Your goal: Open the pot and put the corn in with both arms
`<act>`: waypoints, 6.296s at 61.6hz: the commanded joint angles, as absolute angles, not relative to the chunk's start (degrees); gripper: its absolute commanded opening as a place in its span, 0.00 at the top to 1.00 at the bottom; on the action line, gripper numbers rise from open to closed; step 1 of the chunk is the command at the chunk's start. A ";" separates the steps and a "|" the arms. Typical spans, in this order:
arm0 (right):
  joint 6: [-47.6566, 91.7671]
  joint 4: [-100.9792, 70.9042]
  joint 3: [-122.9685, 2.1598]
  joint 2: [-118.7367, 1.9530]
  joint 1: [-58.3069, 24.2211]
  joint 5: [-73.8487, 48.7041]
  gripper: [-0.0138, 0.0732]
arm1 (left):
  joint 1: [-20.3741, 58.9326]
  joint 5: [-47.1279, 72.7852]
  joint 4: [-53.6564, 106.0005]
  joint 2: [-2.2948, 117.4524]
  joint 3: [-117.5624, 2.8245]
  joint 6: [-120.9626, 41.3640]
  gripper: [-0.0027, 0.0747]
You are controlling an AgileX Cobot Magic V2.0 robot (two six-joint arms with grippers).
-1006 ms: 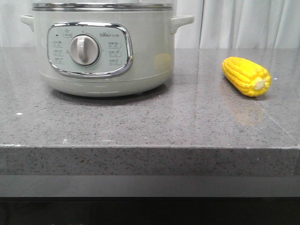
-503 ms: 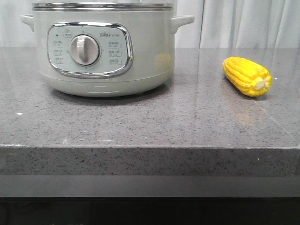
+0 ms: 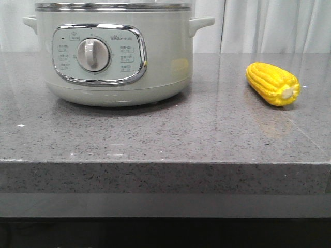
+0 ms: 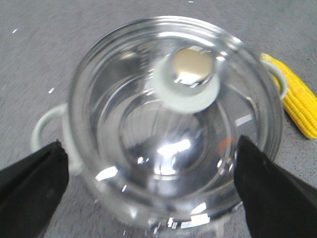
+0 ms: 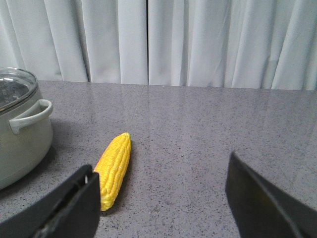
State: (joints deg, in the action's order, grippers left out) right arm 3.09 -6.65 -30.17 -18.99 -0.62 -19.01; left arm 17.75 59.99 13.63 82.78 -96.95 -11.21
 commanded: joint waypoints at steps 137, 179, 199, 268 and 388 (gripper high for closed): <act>3.45 -6.67 -31.98 -19.83 -0.20 -16.11 0.21 | 23.28 57.87 7.68 97.21 -119.42 -8.36 0.66; 3.45 -6.67 -31.98 -19.95 -0.20 -16.11 0.21 | 0.03 64.10 7.59 96.50 -119.42 -8.36 0.66; 3.45 -6.67 -31.98 -20.66 -0.20 -16.18 0.21 | -7.96 64.45 7.59 96.50 -119.42 -8.36 0.66; 3.45 -10.66 -65.30 -81.40 -11.33 -26.04 0.15 | -8.88 64.45 7.59 96.50 -119.42 -8.36 0.66; 3.52 -11.37 -88.43 -85.57 -13.56 -29.47 0.75 | -8.88 64.45 7.59 96.50 -119.42 -8.36 0.66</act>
